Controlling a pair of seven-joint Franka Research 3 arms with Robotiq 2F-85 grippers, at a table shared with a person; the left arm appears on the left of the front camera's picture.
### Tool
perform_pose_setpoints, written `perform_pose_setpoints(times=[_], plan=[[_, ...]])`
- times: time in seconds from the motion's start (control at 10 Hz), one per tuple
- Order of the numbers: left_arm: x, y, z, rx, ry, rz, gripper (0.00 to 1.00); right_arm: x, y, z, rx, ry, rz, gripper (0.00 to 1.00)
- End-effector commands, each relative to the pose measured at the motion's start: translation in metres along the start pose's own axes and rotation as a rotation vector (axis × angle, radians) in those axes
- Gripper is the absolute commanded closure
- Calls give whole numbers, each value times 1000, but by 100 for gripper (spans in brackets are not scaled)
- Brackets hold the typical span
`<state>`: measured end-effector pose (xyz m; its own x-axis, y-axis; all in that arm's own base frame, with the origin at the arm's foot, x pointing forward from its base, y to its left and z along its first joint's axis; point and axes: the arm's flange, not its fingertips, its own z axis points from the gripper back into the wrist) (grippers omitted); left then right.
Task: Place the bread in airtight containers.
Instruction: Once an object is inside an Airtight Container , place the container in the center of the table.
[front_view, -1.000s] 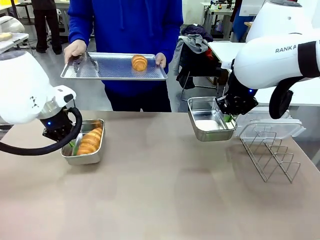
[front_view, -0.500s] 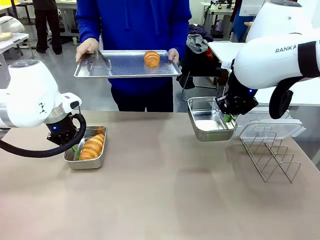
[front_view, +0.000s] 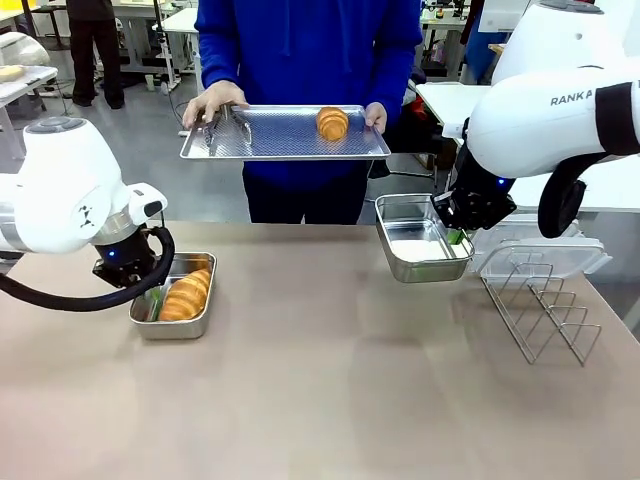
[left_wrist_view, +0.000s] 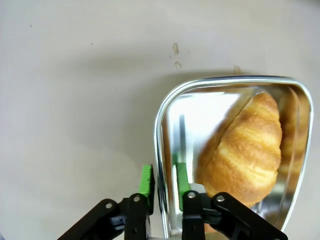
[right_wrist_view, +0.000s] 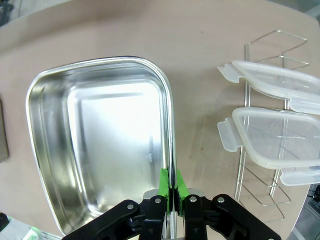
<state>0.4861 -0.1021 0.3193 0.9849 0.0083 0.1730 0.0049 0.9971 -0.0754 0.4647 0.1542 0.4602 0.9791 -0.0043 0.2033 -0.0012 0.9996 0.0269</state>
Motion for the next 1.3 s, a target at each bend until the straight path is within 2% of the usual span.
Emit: perform_pose_setpoints(times=[0.0,0.1,0.3,0.5,0.7,0.8,1.0,1.2], plan=[[0,-1,27,-13,-29,-9,37,1,0,4,-14,-17,-13,100],[2,7,45,-28,-52,-20,0,1,0,4,-14,-17,-13,100],[3,34,95,-197,-42,-131,0,1,0,4,-14,-17,-13,100],[3,63,135,-334,-80,-307,0,1,0,4,-14,-17,-13,100],[1,110,173,-500,-121,-601,0,1,0,4,-14,-17,-13,100],[0,133,185,-551,-138,-704,0,1,0,4,-14,-17,-13,100],[-12,178,201,-660,-269,-830,0,1,0,4,-14,-17,-13,100],[-24,199,201,-718,-393,-888,0,1,0,4,-14,-17,-13,100]])
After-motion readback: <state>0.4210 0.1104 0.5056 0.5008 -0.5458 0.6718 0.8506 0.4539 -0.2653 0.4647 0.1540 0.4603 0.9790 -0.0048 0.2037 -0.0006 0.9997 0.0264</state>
